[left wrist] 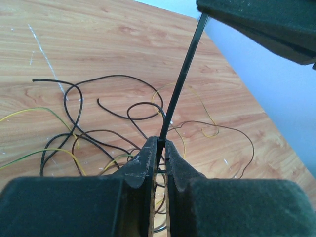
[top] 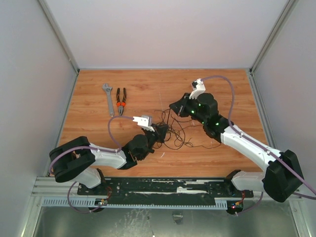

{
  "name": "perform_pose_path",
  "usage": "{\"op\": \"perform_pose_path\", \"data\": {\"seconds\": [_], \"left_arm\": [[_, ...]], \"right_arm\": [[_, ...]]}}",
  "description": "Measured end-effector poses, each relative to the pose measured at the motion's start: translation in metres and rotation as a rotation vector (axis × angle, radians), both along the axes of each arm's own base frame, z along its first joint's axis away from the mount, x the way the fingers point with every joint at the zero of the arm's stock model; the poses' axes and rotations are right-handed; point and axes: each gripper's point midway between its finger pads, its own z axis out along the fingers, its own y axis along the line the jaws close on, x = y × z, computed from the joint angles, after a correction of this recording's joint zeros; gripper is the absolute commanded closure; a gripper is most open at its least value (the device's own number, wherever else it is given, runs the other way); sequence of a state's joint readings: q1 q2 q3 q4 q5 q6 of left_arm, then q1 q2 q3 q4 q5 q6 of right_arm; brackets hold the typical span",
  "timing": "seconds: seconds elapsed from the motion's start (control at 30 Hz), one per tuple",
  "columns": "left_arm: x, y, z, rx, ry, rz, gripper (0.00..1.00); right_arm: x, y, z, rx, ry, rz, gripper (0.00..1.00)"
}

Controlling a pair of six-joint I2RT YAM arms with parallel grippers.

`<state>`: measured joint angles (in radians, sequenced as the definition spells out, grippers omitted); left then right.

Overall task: Zip-tie the wires
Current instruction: Tie the cable at the center of the board.

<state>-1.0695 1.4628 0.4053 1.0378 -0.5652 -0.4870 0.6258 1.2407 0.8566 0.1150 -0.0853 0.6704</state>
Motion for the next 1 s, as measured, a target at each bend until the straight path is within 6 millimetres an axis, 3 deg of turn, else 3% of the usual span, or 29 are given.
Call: {"op": "perform_pose_path", "data": {"seconds": [0.1,0.3,0.43,0.53,0.7,1.0], "left_arm": [[0.000,0.001,-0.001,0.005,0.003,0.002,1.00],[-0.008,0.009,-0.034,0.111,0.061,-0.006,1.00],[-0.008,0.009,-0.035,0.116,0.063,-0.006,1.00],[-0.008,0.009,-0.035,0.118,0.064,-0.005,1.00],[-0.007,0.017,-0.030,0.137,0.062,0.012,1.00],[0.011,0.051,0.016,0.090,0.031,0.104,1.00]], "right_arm": [[0.002,0.000,0.007,0.002,-0.017,-0.002,1.00],[0.024,-0.009,0.063,0.076,-0.147,-0.056,1.00],[0.027,-0.012,0.077,0.088,-0.184,-0.068,1.00],[0.028,-0.014,0.077,0.073,-0.194,-0.070,0.98],[0.028,-0.031,0.069,0.029,-0.214,-0.087,0.64],[0.011,-0.068,0.040,-0.095,-0.279,-0.041,0.48]]}}
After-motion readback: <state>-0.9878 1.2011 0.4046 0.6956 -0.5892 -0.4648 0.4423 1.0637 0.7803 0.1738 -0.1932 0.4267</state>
